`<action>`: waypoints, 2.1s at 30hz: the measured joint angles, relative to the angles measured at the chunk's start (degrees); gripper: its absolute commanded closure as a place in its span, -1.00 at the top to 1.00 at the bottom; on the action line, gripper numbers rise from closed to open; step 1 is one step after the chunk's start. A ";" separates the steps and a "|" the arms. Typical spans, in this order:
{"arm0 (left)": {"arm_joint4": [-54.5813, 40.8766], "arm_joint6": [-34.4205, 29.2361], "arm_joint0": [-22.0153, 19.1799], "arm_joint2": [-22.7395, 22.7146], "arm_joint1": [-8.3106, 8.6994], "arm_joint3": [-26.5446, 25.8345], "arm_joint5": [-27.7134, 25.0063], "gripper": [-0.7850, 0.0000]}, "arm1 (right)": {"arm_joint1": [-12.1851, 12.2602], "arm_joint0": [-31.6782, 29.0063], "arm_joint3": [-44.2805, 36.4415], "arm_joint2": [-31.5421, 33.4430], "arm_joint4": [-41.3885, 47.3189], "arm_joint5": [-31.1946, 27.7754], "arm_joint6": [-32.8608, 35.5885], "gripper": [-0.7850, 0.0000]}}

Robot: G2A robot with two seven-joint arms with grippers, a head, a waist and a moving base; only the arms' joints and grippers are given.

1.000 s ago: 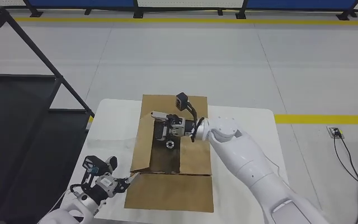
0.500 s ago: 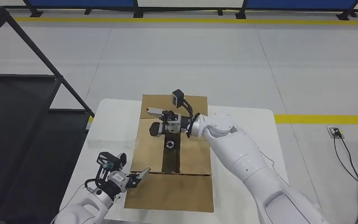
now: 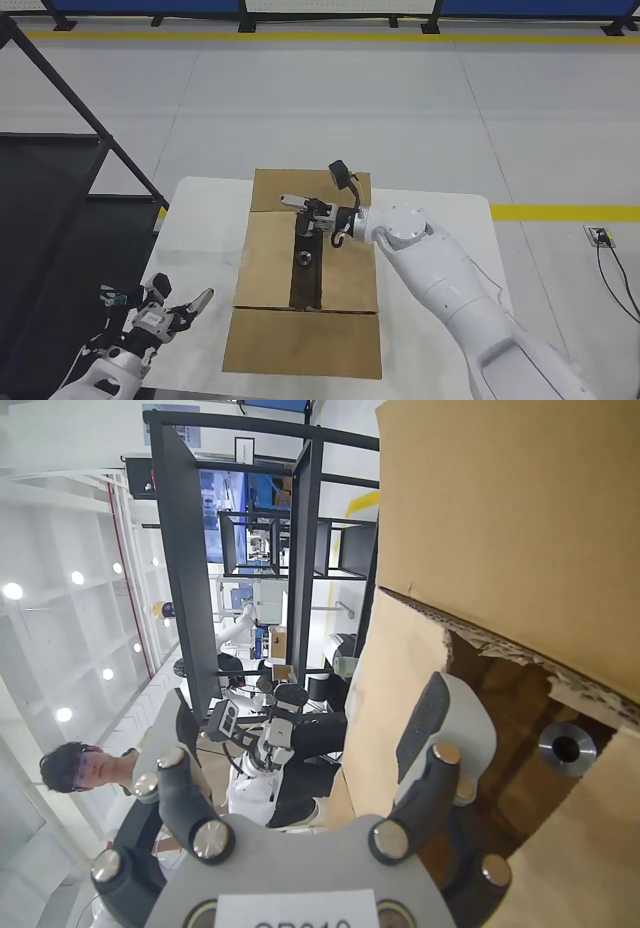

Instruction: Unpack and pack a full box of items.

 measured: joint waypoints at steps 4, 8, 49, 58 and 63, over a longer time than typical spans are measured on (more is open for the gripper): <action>-1.11 -0.26 0.47 -1.82 0.05 0.43 -0.38 1.00 | 0.44 -1.23 -1.13 -0.01 -1.86 -0.10 -0.54 1.00; -1.71 -0.27 1.08 -2.51 0.03 0.11 -0.83 1.00 | 1.39 -2.54 -3.02 -0.36 -6.58 -0.31 0.67 1.00; 5.12 -5.00 -5.68 13.89 -1.23 -2.41 3.14 1.00 | -5.87 -0.22 0.08 0.47 7.18 -9.38 13.91 1.00; -0.50 -1.40 -3.67 10.84 -1.66 -3.35 8.04 1.00 | -6.74 0.63 2.18 0.50 6.58 -10.98 14.37 1.00; -2.65 -0.22 -0.84 7.10 -1.61 -3.77 7.90 1.00 | -6.19 0.54 3.33 2.23 7.24 -13.45 14.26 1.00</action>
